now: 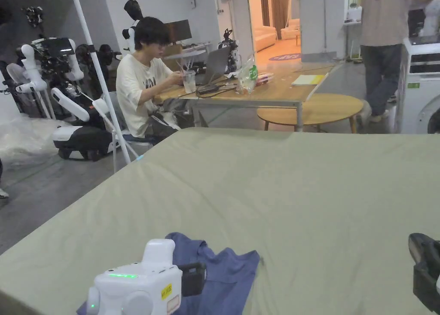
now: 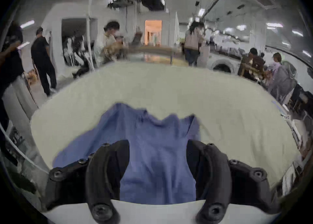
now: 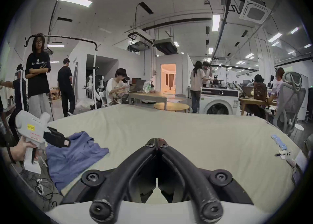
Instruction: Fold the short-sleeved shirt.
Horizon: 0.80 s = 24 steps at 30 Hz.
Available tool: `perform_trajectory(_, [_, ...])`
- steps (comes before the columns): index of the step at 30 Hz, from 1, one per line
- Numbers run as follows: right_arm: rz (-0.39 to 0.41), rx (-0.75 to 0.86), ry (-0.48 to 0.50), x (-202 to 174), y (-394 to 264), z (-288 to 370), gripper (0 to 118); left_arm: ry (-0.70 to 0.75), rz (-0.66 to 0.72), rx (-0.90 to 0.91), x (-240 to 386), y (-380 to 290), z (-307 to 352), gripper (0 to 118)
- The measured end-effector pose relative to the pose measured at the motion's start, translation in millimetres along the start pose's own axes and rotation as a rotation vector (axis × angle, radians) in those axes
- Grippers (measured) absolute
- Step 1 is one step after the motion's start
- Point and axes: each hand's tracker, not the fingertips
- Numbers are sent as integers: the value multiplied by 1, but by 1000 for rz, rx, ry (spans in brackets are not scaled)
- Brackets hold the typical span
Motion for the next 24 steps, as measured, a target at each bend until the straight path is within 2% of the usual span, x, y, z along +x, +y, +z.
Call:
perform_trajectory(4, [-16,-50,-31,23,-10,-1,0,120,-6,-189,-20,-10,-68,69])
perform_trajectory(5, [-17,-55,-45,31,-13,1,0,44,39,-217,-23,-17,-71,64])
perform_trajectory(7, [-30,-61,-81,41,-17,3,0,59,13,-147,-17,-18,-63,57])
perform_trajectory(8, [-46,-63,-90,45,-19,3,0,53,-27,-163,-13,-15,-64,49])
perform_trajectory(10, [-84,-72,-95,55,-23,2,0,27,-52,-176,-5,-13,-61,19])
perform_trajectory(12, [-83,-91,-104,56,-24,2,0,35,-56,-192,0,-10,-67,2])
perform_trajectory(14, [-71,-96,-108,54,-25,4,0,36,-57,-196,-3,-12,-66,1])
perform_trajectory(17, [-68,-96,-88,46,-23,6,0,31,67,-194,-8,-2,-61,1])
perform_trajectory(18, [-66,-101,-75,44,-22,4,0,20,70,-172,-13,1,-52,0])
perform_trajectory(24, [-88,-87,-39,42,-2,-1,0,37,146,114,-30,78,31,0])
